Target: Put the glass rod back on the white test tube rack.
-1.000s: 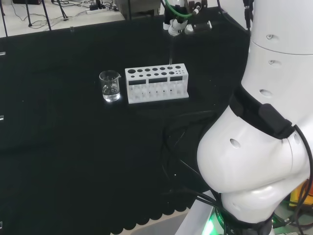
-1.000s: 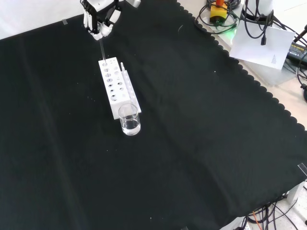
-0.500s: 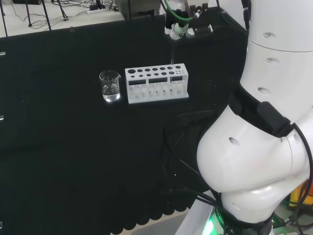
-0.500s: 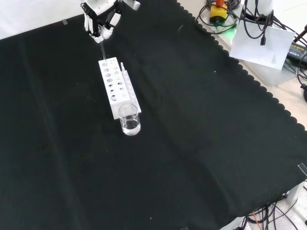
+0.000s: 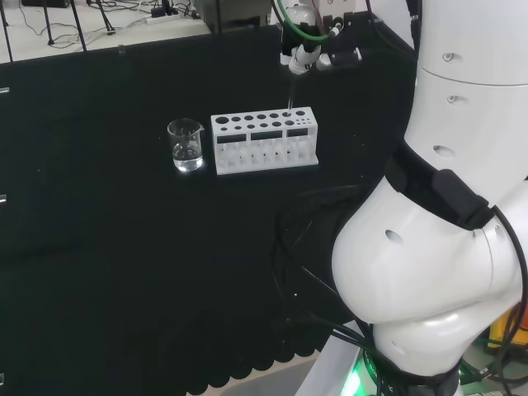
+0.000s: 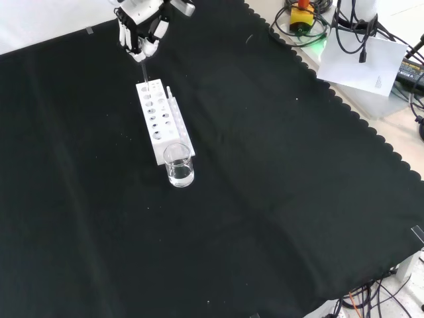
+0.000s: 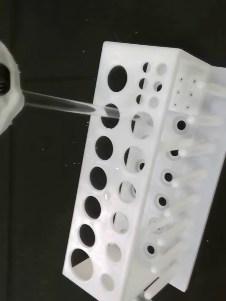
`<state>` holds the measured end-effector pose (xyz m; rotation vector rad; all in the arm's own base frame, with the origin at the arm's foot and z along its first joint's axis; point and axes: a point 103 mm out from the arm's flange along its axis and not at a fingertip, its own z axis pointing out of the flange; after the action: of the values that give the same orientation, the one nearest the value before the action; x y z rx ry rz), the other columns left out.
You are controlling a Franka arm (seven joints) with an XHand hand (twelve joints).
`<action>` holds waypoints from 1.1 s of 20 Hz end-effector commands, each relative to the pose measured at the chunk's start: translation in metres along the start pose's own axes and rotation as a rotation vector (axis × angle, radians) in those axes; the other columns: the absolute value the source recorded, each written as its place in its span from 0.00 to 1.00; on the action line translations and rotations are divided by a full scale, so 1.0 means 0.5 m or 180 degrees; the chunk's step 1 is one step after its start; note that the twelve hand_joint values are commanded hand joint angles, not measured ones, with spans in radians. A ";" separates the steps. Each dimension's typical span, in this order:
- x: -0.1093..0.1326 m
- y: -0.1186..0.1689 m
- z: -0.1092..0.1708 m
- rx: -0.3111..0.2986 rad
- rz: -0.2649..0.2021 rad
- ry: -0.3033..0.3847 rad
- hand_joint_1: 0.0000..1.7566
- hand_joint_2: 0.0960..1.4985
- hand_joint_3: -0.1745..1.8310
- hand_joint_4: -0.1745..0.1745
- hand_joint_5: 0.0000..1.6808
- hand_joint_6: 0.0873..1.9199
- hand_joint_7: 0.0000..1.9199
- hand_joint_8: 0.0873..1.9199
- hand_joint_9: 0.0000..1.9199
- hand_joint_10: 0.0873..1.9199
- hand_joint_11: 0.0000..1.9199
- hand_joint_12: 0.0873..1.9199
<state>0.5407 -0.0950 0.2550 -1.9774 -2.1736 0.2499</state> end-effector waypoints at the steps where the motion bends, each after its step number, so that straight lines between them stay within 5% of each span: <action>1: 0.011 0.003 0.009 0.0080 -0.0063 0.0037 0.80 0.66 0.09 0.00 0.70 0.14 0.56 0.44 0.64 0.47 0.82 0.22; 5: 0.022 0.007 0.014 0.0211 -0.0103 0.0032 0.80 0.66 0.09 0.00 0.69 0.15 0.55 0.45 0.63 0.48 0.82 0.22; 7: 0.030 0.009 0.011 0.0334 -0.0118 -0.0009 0.81 0.67 0.03 0.03 0.73 0.17 0.63 0.31 0.68 0.35 0.83 0.23; 9: 0.034 0.009 0.007 0.0372 -0.0118 -0.0043 0.89 0.61 0.01 0.01 0.60 0.30 0.54 0.32 0.76 0.14 0.84 0.32; 10: 0.035 0.008 0.006 0.0372 -0.0111 -0.0054 0.88 0.59 0.00 0.01 0.52 0.37 0.47 0.34 0.84 0.11 0.85 0.39; 14: 0.029 0.002 -0.005 0.0366 -0.0070 -0.0052 0.86 0.54 0.00 0.07 0.21 0.32 0.28 0.41 0.87 0.34 0.88 0.50; 22: 0.014 -0.006 -0.019 0.0411 -0.0010 -0.0044 0.85 0.53 0.00 0.14 0.17 0.17 0.22 0.41 0.85 0.41 0.89 0.52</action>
<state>0.5405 -0.0843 0.2613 -1.9007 -2.1268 0.3877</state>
